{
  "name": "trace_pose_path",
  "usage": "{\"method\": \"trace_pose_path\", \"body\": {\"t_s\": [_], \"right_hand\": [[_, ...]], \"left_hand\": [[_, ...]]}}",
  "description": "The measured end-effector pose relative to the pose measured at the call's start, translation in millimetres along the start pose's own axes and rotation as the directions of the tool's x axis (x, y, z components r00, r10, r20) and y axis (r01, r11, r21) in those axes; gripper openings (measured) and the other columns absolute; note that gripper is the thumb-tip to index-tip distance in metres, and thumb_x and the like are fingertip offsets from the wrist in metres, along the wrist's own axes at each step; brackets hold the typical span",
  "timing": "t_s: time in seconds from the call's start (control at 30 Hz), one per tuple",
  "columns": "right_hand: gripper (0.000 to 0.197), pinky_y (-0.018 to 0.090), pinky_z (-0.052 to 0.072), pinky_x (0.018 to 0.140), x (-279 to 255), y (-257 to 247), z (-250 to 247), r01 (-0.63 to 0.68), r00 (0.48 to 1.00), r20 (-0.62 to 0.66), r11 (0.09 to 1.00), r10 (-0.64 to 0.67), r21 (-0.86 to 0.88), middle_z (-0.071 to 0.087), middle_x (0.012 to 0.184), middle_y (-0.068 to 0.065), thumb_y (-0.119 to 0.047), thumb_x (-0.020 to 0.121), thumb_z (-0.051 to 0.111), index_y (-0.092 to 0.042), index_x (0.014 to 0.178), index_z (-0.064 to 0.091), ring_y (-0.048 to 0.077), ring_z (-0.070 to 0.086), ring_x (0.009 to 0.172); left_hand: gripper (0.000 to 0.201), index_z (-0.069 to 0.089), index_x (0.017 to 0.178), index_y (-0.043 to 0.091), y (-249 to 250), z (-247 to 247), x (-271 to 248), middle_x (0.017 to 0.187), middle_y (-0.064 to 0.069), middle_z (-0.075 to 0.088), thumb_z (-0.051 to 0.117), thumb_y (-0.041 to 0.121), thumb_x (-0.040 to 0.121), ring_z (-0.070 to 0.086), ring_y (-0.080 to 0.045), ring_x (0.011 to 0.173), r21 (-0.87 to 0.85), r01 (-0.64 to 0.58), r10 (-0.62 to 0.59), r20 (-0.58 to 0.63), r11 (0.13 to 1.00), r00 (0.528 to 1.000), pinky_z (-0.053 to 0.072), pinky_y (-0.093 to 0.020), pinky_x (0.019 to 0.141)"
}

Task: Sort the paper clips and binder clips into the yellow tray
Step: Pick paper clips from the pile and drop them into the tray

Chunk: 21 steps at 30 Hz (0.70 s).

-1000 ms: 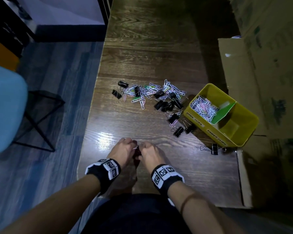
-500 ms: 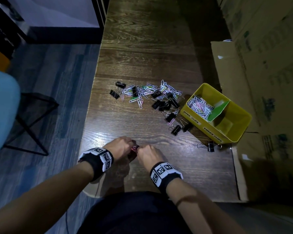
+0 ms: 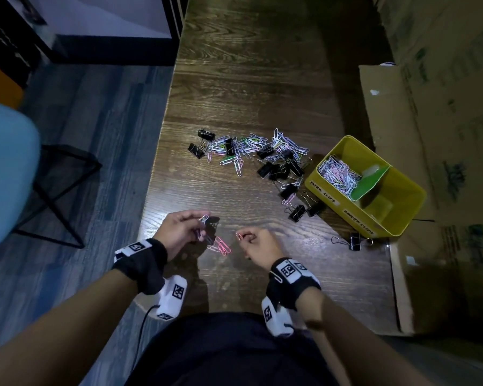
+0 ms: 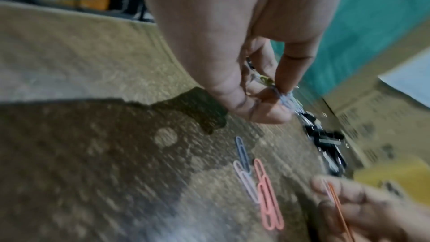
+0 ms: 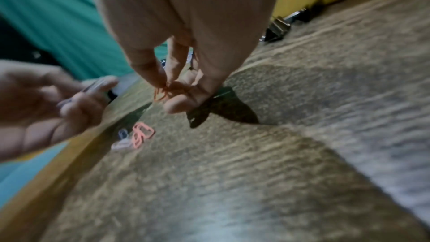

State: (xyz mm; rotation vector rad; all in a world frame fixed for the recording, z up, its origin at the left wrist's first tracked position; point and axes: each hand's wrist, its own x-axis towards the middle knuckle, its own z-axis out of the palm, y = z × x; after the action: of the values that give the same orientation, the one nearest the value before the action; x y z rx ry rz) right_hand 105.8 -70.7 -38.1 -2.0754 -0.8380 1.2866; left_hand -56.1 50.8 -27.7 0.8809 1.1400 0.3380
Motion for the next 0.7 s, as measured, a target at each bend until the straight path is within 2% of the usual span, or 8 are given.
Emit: {"method": "trace_pose_path", "body": {"t_s": [0.1, 0.27, 0.4, 0.47, 0.5, 0.57, 0.63, 0.7], "right_hand": [[0.016, 0.019, 0.043, 0.042, 2, -10, -4, -0.145, 0.989, 0.065, 0.948, 0.132, 0.282, 0.056, 0.064, 0.003, -0.004, 0.093, 0.049, -0.009, 0.084, 0.061, 0.007, 0.050, 0.043], [0.028, 0.022, 0.028, 0.042, 5, -23, -5, -0.179, 0.980, 0.168, 0.859, 0.110, 0.481, 0.053, 0.062, 0.007, 0.006, 0.082, 0.035, -0.009, 0.072, 0.055, 0.013, 0.041, 0.048], [0.020, 0.020, 0.034, 0.052, 4, -25, -2, -0.012, 0.990, 0.138, 0.989, -0.009, 0.150, 0.047, 0.059, -0.006, -0.019, 0.086, 0.061, -0.018, 0.069, 0.051, 0.010, 0.042, 0.055], [0.026, 0.015, 0.032, 0.050, 1, -27, 1, 0.058, 0.989, 0.142, 0.994, -0.044, -0.096, 0.046, 0.058, -0.011, -0.030, 0.083, 0.069, -0.020, 0.068, 0.049, 0.008, 0.044, 0.055], [0.024, 0.014, 0.031, 0.048, -1, -28, 2, 0.091, 0.989, 0.136, 0.977, -0.066, -0.191, 0.049, 0.062, -0.011, -0.033, 0.081, 0.071, -0.020, 0.072, 0.053, 0.009, 0.048, 0.058], [0.026, 0.017, 0.037, 0.056, -6, -32, 5, 0.130, 0.986, 0.145, 0.910, -0.078, -0.394, 0.058, 0.083, -0.006, -0.037, 0.081, 0.072, -0.017, 0.095, 0.061, 0.015, 0.057, 0.078], [0.043, 0.027, 0.046, 0.070, -7, -32, 9, 0.168, 0.984, 0.152, 0.803, -0.098, -0.572, 0.065, 0.104, 0.005, -0.041, 0.082, 0.069, -0.015, 0.114, 0.059, 0.025, 0.062, 0.094], [0.037, 0.032, 0.046, 0.073, -8, -33, 13, 0.198, 0.979, 0.162, 0.724, -0.120, -0.661, 0.066, 0.102, 0.013, -0.040, 0.087, 0.064, -0.010, 0.109, 0.062, 0.029, 0.063, 0.094]], "left_hand": [[0.026, 0.058, 0.085, -0.001, -3, -6, -2, 0.064, -0.010, 0.048, 0.033, -0.009, 0.079, 0.049, -0.017, 0.050, -0.183, 0.135, -0.132, 0.026, 0.974, 0.991, 0.043, -0.022, 0.046], [0.017, 0.047, 0.070, 0.004, -4, -7, -9, 0.064, -0.009, 0.039, 0.034, 0.013, 0.066, 0.039, -0.018, 0.048, -0.343, 0.225, -0.191, 0.130, 0.912, 0.973, 0.033, -0.023, 0.044], [0.034, 0.045, 0.059, 0.018, -7, -3, -15, 0.054, 0.001, 0.030, 0.051, 0.033, 0.089, 0.025, -0.013, 0.045, -0.102, 0.261, -0.240, 0.180, 0.960, 0.954, 0.021, -0.025, 0.044], [0.042, 0.043, 0.051, 0.021, -9, 0, -15, 0.049, 0.003, 0.026, 0.058, 0.034, 0.088, 0.022, -0.011, 0.041, 0.163, 0.141, -0.161, 0.116, 0.976, 0.980, 0.015, -0.025, 0.045], [0.045, 0.042, 0.049, 0.021, -11, -1, -14, 0.046, 0.004, 0.029, 0.060, 0.034, 0.087, 0.025, -0.011, 0.039, 0.357, 0.039, -0.076, 0.091, 0.933, 0.993, 0.018, -0.025, 0.044], [0.043, 0.044, 0.050, 0.021, -14, -8, -10, 0.044, 0.008, 0.042, 0.065, 0.039, 0.083, 0.038, -0.009, 0.041, 0.743, -0.152, 0.119, 0.099, 0.651, 0.988, 0.032, -0.025, 0.045], [0.027, 0.055, 0.068, 0.027, -15, -13, -8, 0.060, 0.005, 0.062, 0.068, 0.049, 0.076, 0.057, -0.011, 0.057, 0.907, -0.246, 0.210, 0.181, 0.343, 0.961, 0.048, -0.027, 0.058], [0.029, 0.061, 0.097, 0.035, -16, -12, -11, 0.085, 0.003, 0.071, 0.066, 0.053, 0.075, 0.066, -0.019, 0.080, 0.950, -0.279, 0.201, 0.248, 0.143, 0.948, 0.052, -0.031, 0.069]]}}
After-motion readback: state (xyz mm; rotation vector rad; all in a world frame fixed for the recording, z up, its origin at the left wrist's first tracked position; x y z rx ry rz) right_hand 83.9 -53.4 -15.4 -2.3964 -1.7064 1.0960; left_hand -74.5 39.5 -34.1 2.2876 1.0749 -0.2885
